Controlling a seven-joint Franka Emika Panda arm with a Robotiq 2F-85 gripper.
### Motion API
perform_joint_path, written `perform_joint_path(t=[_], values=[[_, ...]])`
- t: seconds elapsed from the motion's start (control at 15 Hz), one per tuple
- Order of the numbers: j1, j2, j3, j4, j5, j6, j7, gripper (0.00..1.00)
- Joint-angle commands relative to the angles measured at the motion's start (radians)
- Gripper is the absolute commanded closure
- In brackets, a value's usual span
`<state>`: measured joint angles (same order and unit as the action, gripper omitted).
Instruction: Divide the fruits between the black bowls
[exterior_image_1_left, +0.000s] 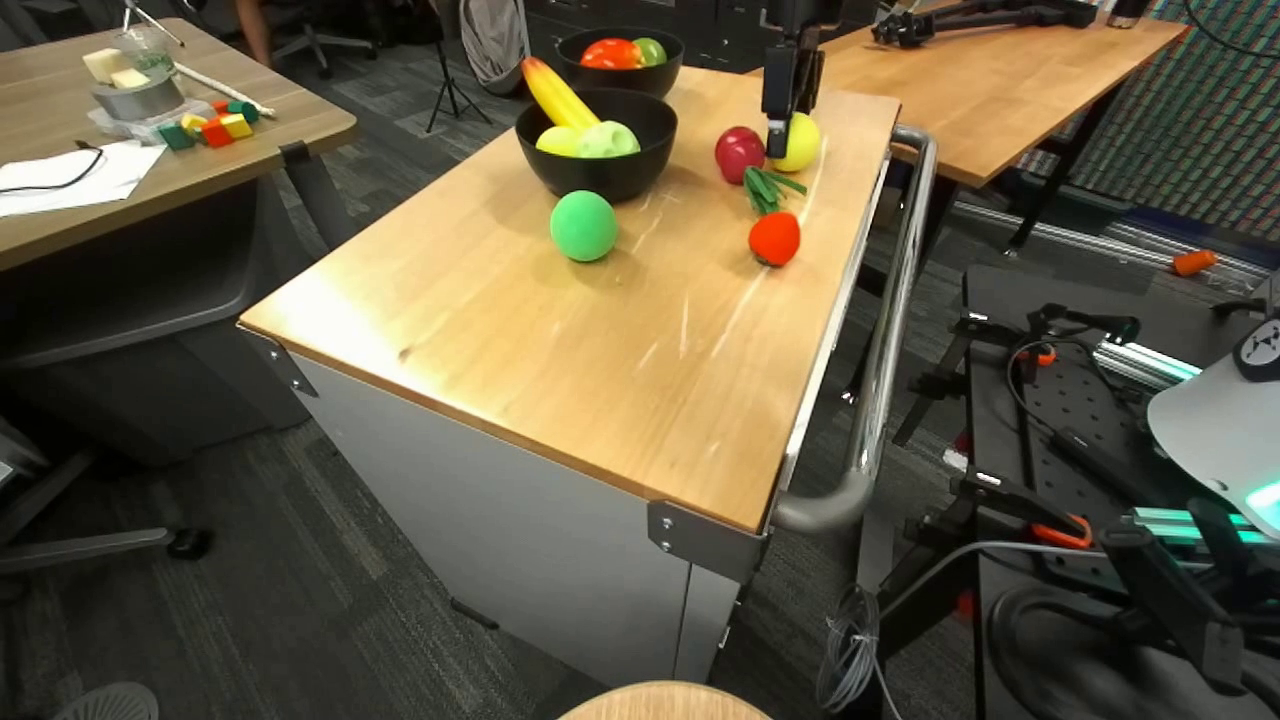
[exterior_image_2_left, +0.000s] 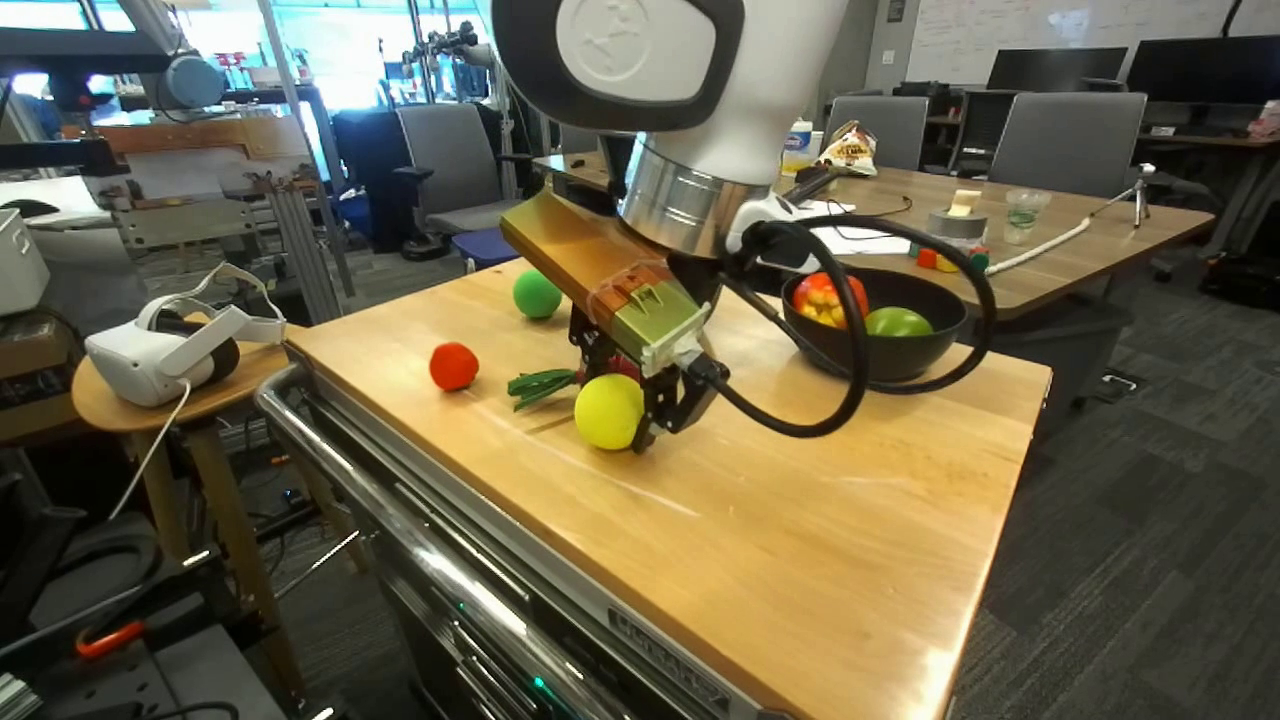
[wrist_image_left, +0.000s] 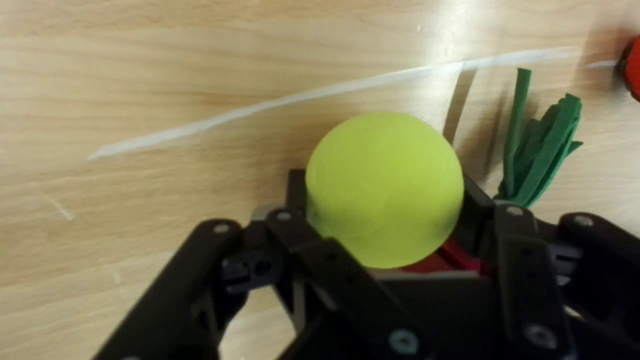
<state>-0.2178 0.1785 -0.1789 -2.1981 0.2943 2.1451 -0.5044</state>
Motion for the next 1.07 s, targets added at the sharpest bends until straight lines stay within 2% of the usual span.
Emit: perform_joint_path(t=[0.0, 0.13, 0.27, 0.47, 0.67, 1.0], values=[[-0.016, 0.023, 0.012, 0.057, -0.013, -0.045, 0.018, 0.64], [-0.016, -0.004, 0.008, 0.053, -0.032, -0.034, 0.022, 0.67], [0.000, -0.044, -0.001, 0.051, -0.129, 0.023, 0.059, 0.68], [0.024, -0.067, 0.004, 0.136, -0.303, 0.032, 0.136, 0.68], [0.045, 0.012, 0.020, 0.313, -0.401, 0.046, 0.171, 0.68], [0.054, 0.221, 0.045, 0.605, -0.426, 0.027, 0.189, 0.68]])
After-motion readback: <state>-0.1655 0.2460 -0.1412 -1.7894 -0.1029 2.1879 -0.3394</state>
